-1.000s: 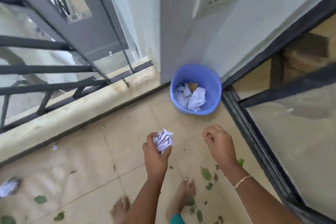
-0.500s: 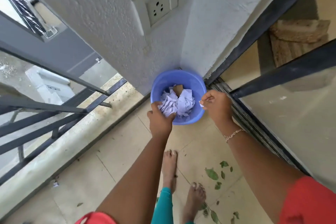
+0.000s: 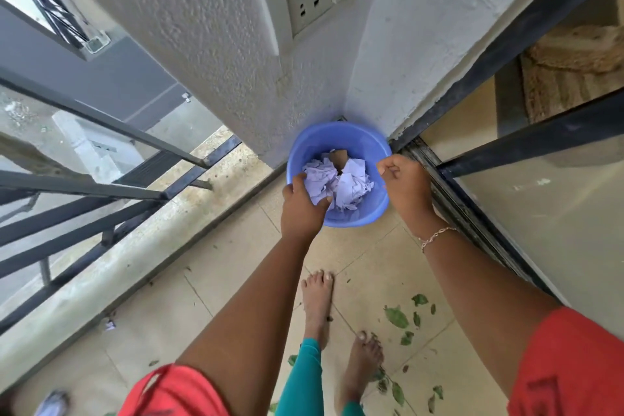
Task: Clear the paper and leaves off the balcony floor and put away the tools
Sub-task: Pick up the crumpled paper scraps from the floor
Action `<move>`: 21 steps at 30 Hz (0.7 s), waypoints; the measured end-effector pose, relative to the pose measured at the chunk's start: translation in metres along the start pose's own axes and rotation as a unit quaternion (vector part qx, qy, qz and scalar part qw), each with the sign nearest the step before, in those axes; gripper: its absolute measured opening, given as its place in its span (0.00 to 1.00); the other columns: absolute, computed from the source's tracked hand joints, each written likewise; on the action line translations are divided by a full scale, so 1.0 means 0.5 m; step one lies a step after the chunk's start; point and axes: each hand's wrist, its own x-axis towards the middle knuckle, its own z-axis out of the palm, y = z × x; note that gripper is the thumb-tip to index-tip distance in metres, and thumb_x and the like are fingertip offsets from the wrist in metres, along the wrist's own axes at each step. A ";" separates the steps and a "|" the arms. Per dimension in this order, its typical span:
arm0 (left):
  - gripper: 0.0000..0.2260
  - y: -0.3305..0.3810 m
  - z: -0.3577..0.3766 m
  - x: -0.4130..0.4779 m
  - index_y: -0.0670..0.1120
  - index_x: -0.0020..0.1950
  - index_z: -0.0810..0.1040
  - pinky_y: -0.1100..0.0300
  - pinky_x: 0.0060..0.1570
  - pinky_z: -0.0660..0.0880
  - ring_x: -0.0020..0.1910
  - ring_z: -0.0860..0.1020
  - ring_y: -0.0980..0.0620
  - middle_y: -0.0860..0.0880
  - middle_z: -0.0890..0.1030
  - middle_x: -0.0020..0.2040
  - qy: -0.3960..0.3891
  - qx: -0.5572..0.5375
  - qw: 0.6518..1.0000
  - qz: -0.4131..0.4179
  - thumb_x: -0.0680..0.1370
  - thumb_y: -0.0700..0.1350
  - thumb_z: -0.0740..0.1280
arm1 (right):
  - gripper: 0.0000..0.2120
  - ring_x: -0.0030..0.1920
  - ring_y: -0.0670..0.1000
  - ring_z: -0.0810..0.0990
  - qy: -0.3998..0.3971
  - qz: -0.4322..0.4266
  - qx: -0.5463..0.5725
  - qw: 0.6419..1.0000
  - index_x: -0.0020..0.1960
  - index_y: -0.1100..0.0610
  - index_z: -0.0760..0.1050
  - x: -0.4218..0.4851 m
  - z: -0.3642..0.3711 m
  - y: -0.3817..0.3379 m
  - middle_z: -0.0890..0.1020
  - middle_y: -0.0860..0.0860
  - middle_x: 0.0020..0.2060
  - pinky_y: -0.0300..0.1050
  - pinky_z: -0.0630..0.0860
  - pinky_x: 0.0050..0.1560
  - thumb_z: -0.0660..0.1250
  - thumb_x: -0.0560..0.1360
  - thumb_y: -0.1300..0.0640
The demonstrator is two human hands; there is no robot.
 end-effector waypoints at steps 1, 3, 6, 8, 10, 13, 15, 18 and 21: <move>0.28 -0.007 -0.002 -0.013 0.44 0.73 0.59 0.54 0.56 0.67 0.65 0.69 0.42 0.40 0.64 0.70 0.001 0.016 1.000 0.007 0.76 0.46 0.67 | 0.06 0.46 0.57 0.80 -0.003 -0.013 -0.021 1.000 0.46 0.63 0.79 -0.014 -0.001 0.000 0.83 0.59 0.44 0.44 0.74 0.44 0.63 0.75 0.66; 0.27 -0.023 -0.008 -0.041 0.45 0.72 0.61 0.52 0.55 0.69 0.63 0.71 0.39 0.40 0.65 0.68 0.008 0.047 0.999 0.013 0.76 0.47 0.67 | 0.06 0.45 0.58 0.80 -0.017 -0.041 -0.053 0.998 0.46 0.61 0.79 -0.046 0.001 0.002 0.82 0.59 0.44 0.46 0.73 0.44 0.63 0.74 0.66; 0.26 -0.052 -0.023 -0.100 0.46 0.72 0.62 0.51 0.57 0.69 0.64 0.69 0.39 0.40 0.65 0.68 0.029 0.072 0.997 0.000 0.76 0.47 0.67 | 0.06 0.45 0.59 0.79 -0.053 -0.090 -0.075 0.992 0.44 0.59 0.79 -0.113 0.004 -0.004 0.80 0.59 0.44 0.51 0.76 0.45 0.64 0.73 0.65; 0.26 -0.077 -0.035 -0.144 0.47 0.72 0.61 0.50 0.59 0.69 0.65 0.68 0.40 0.40 0.63 0.69 0.031 0.083 0.996 -0.014 0.77 0.48 0.66 | 0.06 0.44 0.60 0.79 -0.078 -0.124 -0.093 0.985 0.43 0.59 0.79 -0.164 0.007 -0.015 0.79 0.58 0.44 0.51 0.75 0.45 0.64 0.72 0.66; 0.26 -0.108 -0.051 -0.192 0.47 0.73 0.60 0.49 0.58 0.70 0.66 0.67 0.40 0.41 0.62 0.70 0.037 0.090 0.995 -0.024 0.78 0.49 0.65 | 0.06 0.44 0.59 0.79 -0.097 -0.150 -0.123 0.976 0.42 0.59 0.79 -0.216 0.013 -0.030 0.79 0.58 0.43 0.48 0.72 0.44 0.65 0.72 0.66; 0.25 -0.171 -0.081 -0.263 0.48 0.73 0.59 0.49 0.58 0.71 0.67 0.67 0.42 0.42 0.61 0.71 0.060 0.083 0.994 -0.045 0.78 0.49 0.64 | 0.04 0.44 0.60 0.80 -0.120 -0.195 -0.139 0.964 0.42 0.60 0.79 -0.292 0.039 -0.053 0.79 0.58 0.42 0.49 0.73 0.46 0.67 0.71 0.67; 0.25 -0.223 -0.102 -0.305 0.49 0.73 0.59 0.50 0.58 0.72 0.67 0.66 0.43 0.43 0.60 0.72 0.073 0.068 0.993 -0.069 0.79 0.49 0.63 | 0.05 0.42 0.59 0.79 -0.135 -0.224 -0.142 0.955 0.42 0.60 0.79 -0.345 0.067 -0.067 0.80 0.57 0.41 0.47 0.72 0.46 0.68 0.70 0.67; 0.24 -0.315 -0.132 -0.359 0.49 0.73 0.59 0.50 0.58 0.72 0.68 0.65 0.43 0.44 0.60 0.72 0.092 0.045 0.989 -0.109 0.79 0.49 0.62 | 0.06 0.43 0.59 0.78 -0.189 -0.243 -0.165 0.937 0.42 0.56 0.79 -0.418 0.133 -0.081 0.80 0.54 0.43 0.49 0.72 0.48 0.67 0.71 0.66; 0.23 -0.421 -0.163 -0.401 0.49 0.72 0.59 0.50 0.58 0.71 0.68 0.65 0.43 0.43 0.60 0.72 0.106 0.021 0.983 -0.146 0.79 0.49 0.62 | 0.06 0.45 0.58 0.78 -0.237 -0.256 -0.182 0.919 0.43 0.55 0.79 -0.485 0.217 -0.093 0.79 0.53 0.44 0.47 0.71 0.49 0.67 0.72 0.64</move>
